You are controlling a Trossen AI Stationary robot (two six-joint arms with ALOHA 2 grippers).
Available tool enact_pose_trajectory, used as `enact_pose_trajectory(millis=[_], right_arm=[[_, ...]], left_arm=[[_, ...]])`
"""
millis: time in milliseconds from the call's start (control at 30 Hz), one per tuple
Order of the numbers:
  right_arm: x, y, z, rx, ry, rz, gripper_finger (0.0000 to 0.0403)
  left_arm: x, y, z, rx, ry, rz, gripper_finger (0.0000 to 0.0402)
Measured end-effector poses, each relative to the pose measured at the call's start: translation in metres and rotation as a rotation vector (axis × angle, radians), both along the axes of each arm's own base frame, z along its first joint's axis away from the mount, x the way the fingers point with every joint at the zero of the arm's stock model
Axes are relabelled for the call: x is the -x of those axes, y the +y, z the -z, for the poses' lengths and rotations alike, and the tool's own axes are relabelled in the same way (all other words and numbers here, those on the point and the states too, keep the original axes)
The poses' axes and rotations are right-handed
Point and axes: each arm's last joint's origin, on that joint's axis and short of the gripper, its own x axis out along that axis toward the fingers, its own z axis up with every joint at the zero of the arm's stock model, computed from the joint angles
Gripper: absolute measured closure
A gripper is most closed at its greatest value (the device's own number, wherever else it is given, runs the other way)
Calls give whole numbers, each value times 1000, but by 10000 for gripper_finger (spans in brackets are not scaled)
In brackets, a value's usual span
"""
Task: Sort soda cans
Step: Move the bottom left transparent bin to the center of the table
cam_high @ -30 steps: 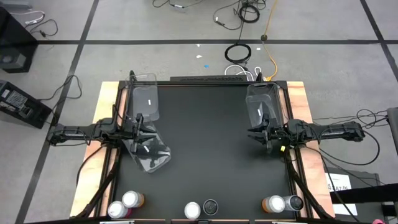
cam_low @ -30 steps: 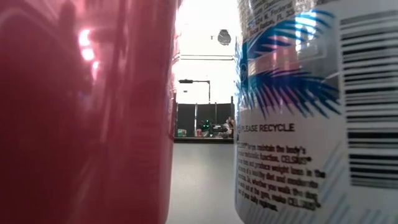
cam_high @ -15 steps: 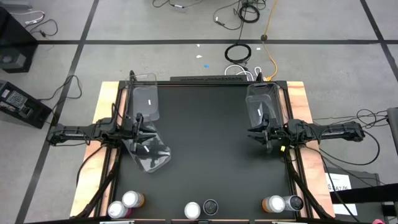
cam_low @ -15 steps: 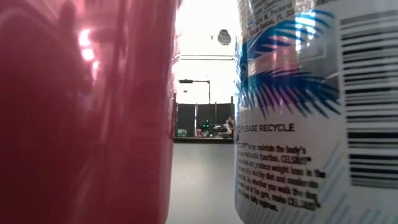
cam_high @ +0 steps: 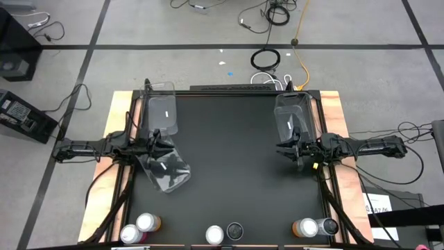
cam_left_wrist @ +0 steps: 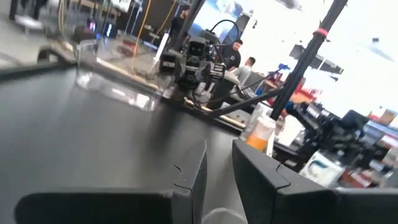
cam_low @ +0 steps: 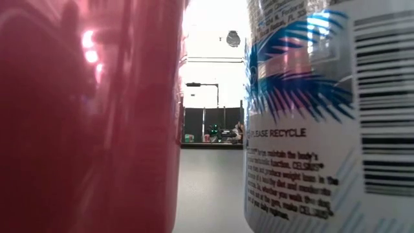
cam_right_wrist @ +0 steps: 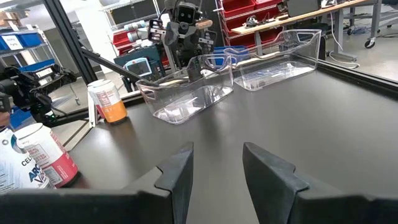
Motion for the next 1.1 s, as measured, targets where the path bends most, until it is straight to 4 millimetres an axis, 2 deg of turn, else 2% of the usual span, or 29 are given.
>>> enact_pose_trajectory(millis=[267,467,633,767,900,1033,1100], right_arm=[[0,0,0,0,0,0,273],[0,0,0,0,0,0,273],[0,0,0,0,0,0,273],[0,0,0,0,0,0,273],[0,0,0,0,0,0,273],[0,0,0,0,0,0,273],[0,0,0,0,0,0,273]], left_arm=[[0,0,0,181,7,0,314],[0,5,-4,220,-26,-137,316],[2,9,-21,245,-28,-271,322],[3,13,-43,214,62,-363,322],[-2,14,-64,190,252,-397,323],[-13,17,-80,283,478,-512,323],[-22,17,-90,318,526,-544,323]])
